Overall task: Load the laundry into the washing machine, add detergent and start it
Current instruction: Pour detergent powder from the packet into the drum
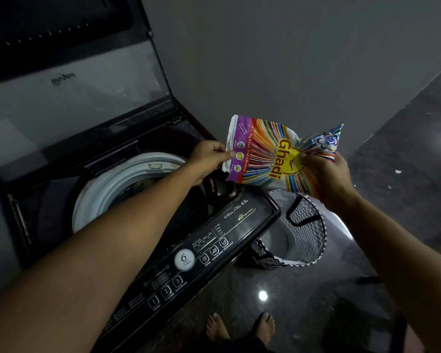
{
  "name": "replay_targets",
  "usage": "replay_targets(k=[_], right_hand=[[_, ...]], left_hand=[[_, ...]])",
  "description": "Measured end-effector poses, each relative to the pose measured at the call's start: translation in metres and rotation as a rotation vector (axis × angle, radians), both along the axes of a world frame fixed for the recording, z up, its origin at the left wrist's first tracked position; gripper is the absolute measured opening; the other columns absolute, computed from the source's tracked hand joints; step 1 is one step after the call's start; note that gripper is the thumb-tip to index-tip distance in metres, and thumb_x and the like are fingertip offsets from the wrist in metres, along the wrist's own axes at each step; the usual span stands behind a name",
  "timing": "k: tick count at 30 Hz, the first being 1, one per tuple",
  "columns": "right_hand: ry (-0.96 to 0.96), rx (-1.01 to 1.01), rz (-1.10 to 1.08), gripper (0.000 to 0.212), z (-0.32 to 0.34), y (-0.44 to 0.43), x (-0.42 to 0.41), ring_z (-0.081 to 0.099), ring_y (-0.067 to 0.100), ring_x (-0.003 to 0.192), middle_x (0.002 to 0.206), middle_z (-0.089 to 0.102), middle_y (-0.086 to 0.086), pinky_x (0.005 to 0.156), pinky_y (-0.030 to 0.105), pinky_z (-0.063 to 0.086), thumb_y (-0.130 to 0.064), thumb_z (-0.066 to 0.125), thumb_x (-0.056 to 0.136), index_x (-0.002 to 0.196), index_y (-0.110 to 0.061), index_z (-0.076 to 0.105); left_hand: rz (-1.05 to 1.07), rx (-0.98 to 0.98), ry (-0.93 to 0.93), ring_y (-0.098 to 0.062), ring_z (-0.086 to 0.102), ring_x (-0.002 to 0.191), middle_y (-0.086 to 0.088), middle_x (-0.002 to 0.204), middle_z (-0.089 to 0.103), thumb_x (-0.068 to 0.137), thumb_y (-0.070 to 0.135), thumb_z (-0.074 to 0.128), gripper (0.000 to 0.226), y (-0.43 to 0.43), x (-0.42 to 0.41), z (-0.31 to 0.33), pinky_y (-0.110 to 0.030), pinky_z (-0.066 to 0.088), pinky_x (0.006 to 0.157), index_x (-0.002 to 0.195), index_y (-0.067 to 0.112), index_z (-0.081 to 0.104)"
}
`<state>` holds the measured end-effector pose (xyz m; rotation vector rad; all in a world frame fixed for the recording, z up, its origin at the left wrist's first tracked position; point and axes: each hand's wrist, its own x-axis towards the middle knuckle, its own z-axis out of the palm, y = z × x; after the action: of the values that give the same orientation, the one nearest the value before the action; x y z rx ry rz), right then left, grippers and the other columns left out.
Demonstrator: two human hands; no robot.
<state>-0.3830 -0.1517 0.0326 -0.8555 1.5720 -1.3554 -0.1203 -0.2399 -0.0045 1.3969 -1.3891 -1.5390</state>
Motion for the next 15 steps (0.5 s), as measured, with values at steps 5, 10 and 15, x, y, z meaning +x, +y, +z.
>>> replay_targets(k=[5,10,15], right_hand=[[0.015,0.0,0.009,0.023,0.005,0.0015,-0.0026,0.075,0.024,0.087,0.097,0.076,0.007,0.076,0.039,0.063,-0.003,0.068,0.087,0.108,-0.013,0.067],[0.029,-0.002,0.042,0.02,0.0064,0.0023,-0.0017,0.075,0.018,0.08,0.09,0.076,0.001,0.071,0.032,0.062,-0.001,0.067,0.088,0.103,-0.015,0.068],[0.054,0.009,0.058,0.024,0.0038,-0.0006,-0.003,0.074,0.028,0.092,0.098,0.076,0.006,0.083,0.043,0.062,-0.005,0.068,0.087,0.11,-0.013,0.067]], left_hand=[[-0.049,0.014,-0.021,-0.015,0.074,0.088,-0.003,0.096,0.077,0.089,0.022,0.073,0.016,-0.0015,0.0008,-0.0008,-0.028,0.059,0.077,0.098,0.009,0.07],[-0.036,0.005,-0.064,-0.008,0.073,0.081,-0.001,0.093,0.076,0.089,0.022,0.073,0.02,0.001,0.0018,-0.0013,-0.02,0.052,0.065,0.1,0.007,0.07],[-0.014,-0.018,-0.068,-0.01,0.072,0.083,-0.002,0.096,0.076,0.089,0.022,0.073,0.023,0.0043,0.0026,-0.0004,-0.021,0.055,0.068,0.104,0.005,0.07]])
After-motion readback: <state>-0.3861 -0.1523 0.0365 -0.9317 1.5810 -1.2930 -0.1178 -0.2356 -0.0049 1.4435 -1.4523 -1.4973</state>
